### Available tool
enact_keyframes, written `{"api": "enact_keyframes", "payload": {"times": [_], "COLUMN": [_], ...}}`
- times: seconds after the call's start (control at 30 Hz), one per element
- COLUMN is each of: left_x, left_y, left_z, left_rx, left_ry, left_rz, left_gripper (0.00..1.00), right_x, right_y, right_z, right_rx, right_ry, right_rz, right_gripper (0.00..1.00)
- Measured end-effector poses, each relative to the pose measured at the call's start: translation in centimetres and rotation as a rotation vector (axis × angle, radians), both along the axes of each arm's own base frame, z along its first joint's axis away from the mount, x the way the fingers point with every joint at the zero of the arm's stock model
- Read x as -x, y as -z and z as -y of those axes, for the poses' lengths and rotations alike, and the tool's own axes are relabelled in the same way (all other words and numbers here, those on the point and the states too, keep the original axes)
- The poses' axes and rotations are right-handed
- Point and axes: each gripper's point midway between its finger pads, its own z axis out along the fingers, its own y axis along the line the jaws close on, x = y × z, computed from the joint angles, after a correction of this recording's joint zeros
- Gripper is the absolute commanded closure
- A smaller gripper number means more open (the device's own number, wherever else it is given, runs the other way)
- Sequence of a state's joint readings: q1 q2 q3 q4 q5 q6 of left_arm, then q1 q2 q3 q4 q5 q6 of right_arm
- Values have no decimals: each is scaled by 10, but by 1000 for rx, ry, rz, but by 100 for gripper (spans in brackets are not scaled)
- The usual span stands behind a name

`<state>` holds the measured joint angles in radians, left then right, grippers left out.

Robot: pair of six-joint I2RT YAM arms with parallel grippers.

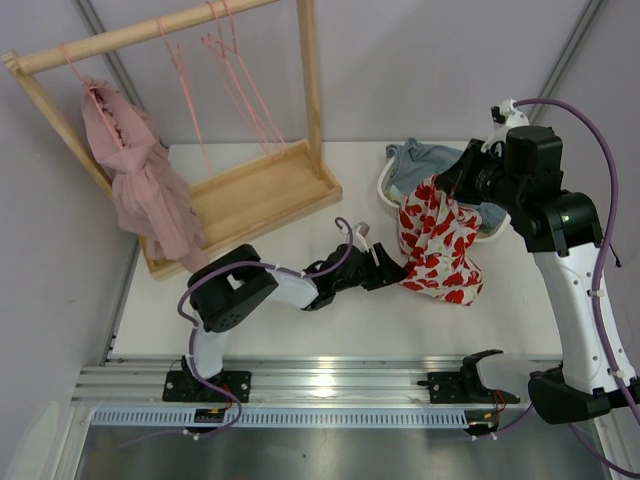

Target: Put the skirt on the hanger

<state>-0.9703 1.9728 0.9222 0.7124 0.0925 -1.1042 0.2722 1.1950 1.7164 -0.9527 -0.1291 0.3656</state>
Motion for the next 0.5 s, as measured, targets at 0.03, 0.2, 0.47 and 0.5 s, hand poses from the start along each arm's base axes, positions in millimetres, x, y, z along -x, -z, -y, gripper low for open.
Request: {"api": "enact_keyframes", "payload": {"times": [0.03,0.2,0.47,0.5], "left_x": [0,-2,-1,-1], "left_y": [-1,1,10,10], "left_z": [1,4,6,6], "left_rx": [8,23,22,25], "left_ry": [-1,-6,0,0], "left_rz": [0,-8,-20,-24], "left_gripper": [41,48,70,74], "right_x": [0,1,2,1], "right_y": [0,-2,-4,-4], "right_z": [0,0,0,0], "right_rx": [0,-1,-2,-1], "right_ry": [0,0,0,0], "right_rz": [0,4,6,6], "right_gripper": [100,100,100,100]}}
